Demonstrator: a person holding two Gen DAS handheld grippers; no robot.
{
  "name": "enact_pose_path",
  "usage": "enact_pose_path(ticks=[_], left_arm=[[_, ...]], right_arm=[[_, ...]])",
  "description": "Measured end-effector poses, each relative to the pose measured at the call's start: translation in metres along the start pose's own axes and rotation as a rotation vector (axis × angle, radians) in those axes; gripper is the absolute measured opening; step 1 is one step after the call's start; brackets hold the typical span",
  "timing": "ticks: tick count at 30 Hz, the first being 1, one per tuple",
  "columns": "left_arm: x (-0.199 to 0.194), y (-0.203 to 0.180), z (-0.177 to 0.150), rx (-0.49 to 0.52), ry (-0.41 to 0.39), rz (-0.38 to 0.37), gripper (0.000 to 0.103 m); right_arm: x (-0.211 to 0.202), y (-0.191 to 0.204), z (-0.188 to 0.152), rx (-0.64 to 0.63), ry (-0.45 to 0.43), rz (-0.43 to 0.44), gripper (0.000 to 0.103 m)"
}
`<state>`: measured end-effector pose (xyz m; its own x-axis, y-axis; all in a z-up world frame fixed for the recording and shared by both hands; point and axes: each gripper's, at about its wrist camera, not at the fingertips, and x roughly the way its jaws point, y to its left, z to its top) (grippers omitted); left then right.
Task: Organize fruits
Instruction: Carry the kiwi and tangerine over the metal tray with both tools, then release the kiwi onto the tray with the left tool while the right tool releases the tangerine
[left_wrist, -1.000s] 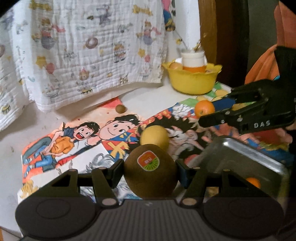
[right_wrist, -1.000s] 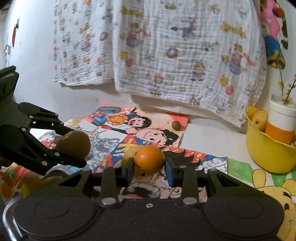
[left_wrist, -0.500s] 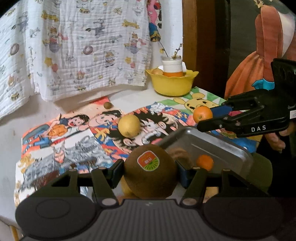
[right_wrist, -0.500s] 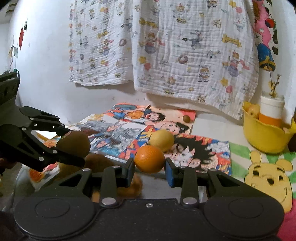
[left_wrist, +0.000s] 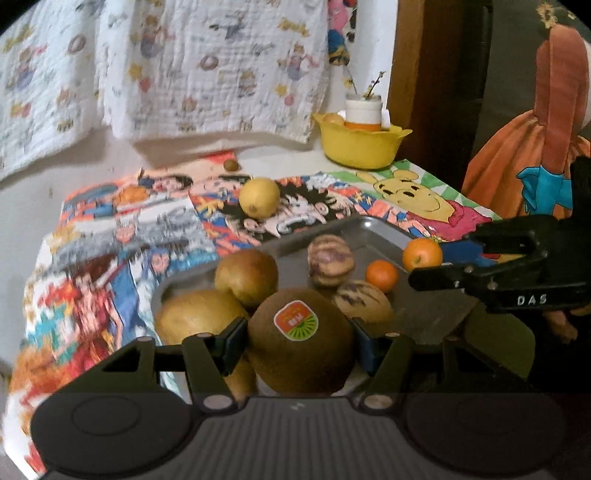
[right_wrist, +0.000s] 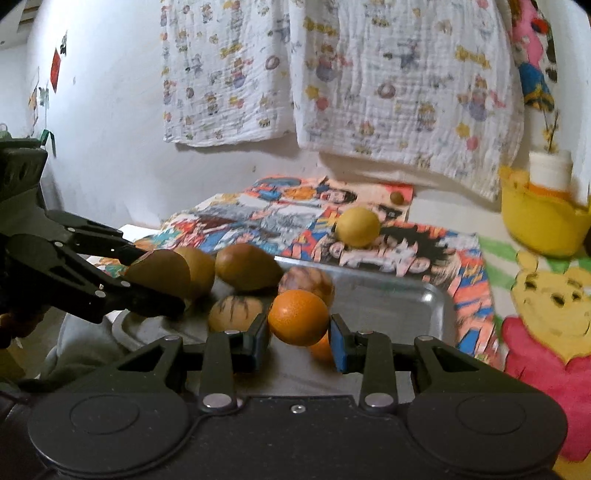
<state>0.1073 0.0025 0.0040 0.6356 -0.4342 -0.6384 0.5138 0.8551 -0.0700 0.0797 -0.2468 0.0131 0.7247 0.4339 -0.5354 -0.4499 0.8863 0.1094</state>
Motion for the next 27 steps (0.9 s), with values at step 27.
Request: enact_pose_path(ticks=[27], left_arm=[[0.027, -0.025, -0.003, 0.057, 0.134, 0.111, 0.064]], right_arm=[[0.018, 0.000, -0.023, 0.024, 0.082, -0.038, 0.037]])
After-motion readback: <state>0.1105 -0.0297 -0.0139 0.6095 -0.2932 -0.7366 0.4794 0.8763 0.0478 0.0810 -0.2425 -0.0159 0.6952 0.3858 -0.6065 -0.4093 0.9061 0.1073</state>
